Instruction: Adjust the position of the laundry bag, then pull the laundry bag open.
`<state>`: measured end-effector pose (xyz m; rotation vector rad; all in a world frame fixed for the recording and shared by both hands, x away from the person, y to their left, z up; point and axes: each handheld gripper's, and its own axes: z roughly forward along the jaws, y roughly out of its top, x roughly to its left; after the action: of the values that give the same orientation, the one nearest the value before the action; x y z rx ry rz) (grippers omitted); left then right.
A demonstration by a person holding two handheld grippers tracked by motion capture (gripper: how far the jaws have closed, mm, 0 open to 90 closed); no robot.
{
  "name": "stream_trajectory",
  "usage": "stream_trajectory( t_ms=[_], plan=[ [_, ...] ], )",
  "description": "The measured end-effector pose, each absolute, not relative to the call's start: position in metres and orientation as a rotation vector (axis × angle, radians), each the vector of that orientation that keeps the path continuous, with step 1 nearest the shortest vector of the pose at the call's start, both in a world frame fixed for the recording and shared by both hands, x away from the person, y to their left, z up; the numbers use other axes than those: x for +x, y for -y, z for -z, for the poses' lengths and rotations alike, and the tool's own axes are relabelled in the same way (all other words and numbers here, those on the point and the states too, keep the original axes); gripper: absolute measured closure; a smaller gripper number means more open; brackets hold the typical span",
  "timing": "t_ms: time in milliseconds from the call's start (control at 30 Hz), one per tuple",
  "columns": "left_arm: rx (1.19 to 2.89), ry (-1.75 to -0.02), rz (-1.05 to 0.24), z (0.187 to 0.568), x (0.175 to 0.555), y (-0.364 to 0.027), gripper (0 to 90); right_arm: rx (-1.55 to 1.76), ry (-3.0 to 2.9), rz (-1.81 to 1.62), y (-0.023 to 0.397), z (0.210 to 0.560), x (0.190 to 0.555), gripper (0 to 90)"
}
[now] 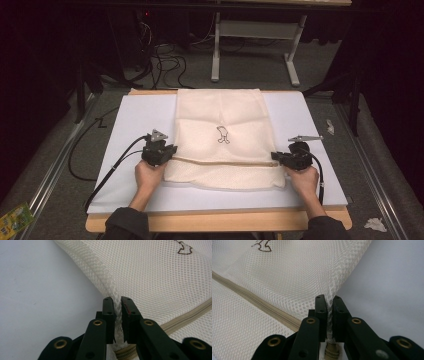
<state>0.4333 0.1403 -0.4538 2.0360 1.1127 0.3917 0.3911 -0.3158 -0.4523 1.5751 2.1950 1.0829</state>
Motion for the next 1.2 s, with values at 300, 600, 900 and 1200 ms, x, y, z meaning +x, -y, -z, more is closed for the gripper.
stream_trajectory(
  t_ms=[300, 600, 900, 1200],
  plan=[
    [2.01, -1.101, -0.44, 0.455, 0.429, -0.145, 69.0, 1.579, -2.173, -1.051, 0.314, 0.457, 0.392, 80.0],
    [1.947, -1.135, -0.497, 0.451, 0.416, -0.151, 38.4, 1.595, -1.996, -1.158, 0.323, 0.452, 0.383, 52.3],
    [1.92, -1.111, -0.486, 0.46, 0.408, -0.153, 36.3, 1.658, -1.932, -1.196, 0.331, 0.455, 0.381, 45.7],
    [1.93, -1.117, -0.508, 0.465, 0.4, -0.157, 35.6, 1.653, -1.978, -1.177, 0.333, 0.456, 0.382, 45.7]
  ],
)
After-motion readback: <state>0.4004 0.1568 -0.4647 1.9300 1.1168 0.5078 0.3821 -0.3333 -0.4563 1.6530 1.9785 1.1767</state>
